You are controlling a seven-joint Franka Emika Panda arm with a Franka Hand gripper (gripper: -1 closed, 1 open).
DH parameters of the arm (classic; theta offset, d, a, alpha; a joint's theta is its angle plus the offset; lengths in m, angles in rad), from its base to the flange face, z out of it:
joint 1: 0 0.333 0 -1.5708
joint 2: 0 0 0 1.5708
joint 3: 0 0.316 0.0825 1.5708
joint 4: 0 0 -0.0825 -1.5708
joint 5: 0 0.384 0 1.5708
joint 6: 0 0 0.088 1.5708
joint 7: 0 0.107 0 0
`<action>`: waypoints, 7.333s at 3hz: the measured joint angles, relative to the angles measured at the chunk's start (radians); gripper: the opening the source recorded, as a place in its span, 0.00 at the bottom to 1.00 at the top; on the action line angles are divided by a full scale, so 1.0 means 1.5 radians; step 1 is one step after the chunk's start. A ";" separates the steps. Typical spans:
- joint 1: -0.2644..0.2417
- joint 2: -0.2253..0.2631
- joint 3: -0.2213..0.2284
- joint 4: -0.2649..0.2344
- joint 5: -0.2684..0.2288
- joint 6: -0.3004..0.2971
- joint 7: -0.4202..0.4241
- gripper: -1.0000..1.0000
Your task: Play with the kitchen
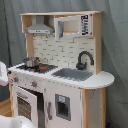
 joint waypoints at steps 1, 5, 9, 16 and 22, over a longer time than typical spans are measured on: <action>0.001 0.025 -0.006 0.000 0.021 -0.006 -0.058 1.00; -0.017 0.179 -0.036 -0.004 0.059 -0.043 -0.311 1.00; -0.098 0.298 -0.023 -0.024 0.059 -0.031 -0.500 1.00; -0.323 0.326 0.204 -0.040 0.081 0.100 -0.506 0.00; -0.146 0.326 0.171 -0.085 0.259 0.099 -0.249 0.00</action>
